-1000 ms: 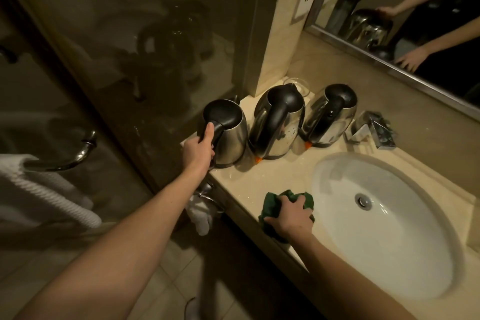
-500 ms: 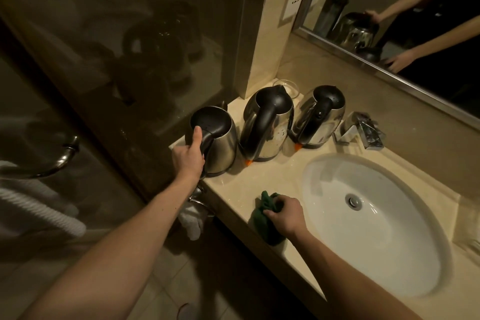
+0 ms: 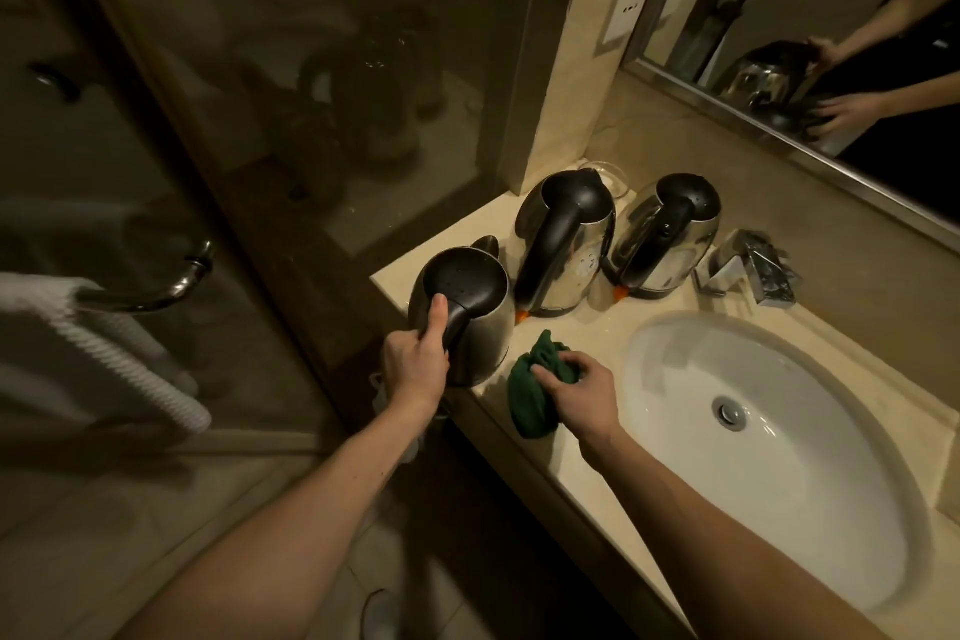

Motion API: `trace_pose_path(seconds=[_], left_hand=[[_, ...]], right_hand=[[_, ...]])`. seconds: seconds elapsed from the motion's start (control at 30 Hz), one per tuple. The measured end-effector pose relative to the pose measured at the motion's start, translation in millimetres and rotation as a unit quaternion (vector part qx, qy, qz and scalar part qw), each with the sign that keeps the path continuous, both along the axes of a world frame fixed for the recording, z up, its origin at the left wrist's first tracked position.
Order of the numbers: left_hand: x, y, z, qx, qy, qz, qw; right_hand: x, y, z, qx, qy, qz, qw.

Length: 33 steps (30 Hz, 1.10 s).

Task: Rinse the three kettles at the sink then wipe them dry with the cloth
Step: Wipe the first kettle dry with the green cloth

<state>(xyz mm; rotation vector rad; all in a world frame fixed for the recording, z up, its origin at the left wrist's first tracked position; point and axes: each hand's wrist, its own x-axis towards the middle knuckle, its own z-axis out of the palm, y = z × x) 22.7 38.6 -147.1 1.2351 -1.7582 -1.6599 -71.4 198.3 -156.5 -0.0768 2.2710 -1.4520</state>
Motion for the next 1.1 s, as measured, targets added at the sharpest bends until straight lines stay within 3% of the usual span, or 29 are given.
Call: trace_pose_path(seconds=[0.23, 0.63, 1.1], left_hand=[[13.2, 18.3, -5.7, -0.014, -0.004, -0.001, 1.000], [19.3, 50.6, 1.3, -0.006, -0.011, -0.043, 0.999], [9.1, 96.2, -10.3, 0.030, 0.023, -0.049, 0.998]], right_hand=[[10.3, -14.2, 20.6, -0.085, -0.006, -0.009, 0.996], [33.4, 13.6, 18.6, -0.119, -0.046, -0.029, 0.991], [20.9, 51.3, 39.2, -0.106, 0.063, -0.029, 0.992]])
